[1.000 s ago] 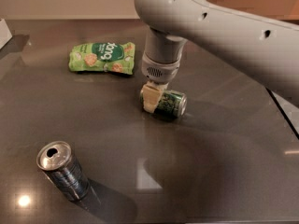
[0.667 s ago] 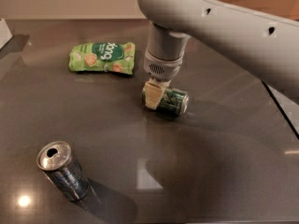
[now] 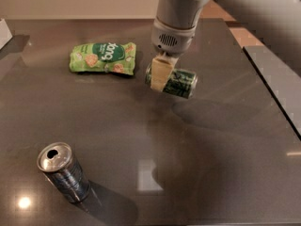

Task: Pick green can

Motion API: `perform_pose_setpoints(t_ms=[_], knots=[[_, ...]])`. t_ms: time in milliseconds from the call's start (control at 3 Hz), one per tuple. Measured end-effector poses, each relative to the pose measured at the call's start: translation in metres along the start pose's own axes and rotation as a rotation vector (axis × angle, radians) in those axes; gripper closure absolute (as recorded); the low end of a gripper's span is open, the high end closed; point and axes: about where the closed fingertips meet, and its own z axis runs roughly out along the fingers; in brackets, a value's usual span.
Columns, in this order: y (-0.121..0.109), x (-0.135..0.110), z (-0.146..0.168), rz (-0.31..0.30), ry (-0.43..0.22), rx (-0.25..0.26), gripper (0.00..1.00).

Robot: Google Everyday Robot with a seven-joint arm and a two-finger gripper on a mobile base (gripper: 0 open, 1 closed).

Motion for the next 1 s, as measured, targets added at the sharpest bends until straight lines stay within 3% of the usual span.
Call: perform_pose_setpoints(t_ms=[667, 1000], knots=[[-0.009, -0.008, -0.067, -0.089, -0.102, 0.012, 1.00], [-0.014, -0.017, -0.070, -0.092, -0.136, 0.037, 1.00]])
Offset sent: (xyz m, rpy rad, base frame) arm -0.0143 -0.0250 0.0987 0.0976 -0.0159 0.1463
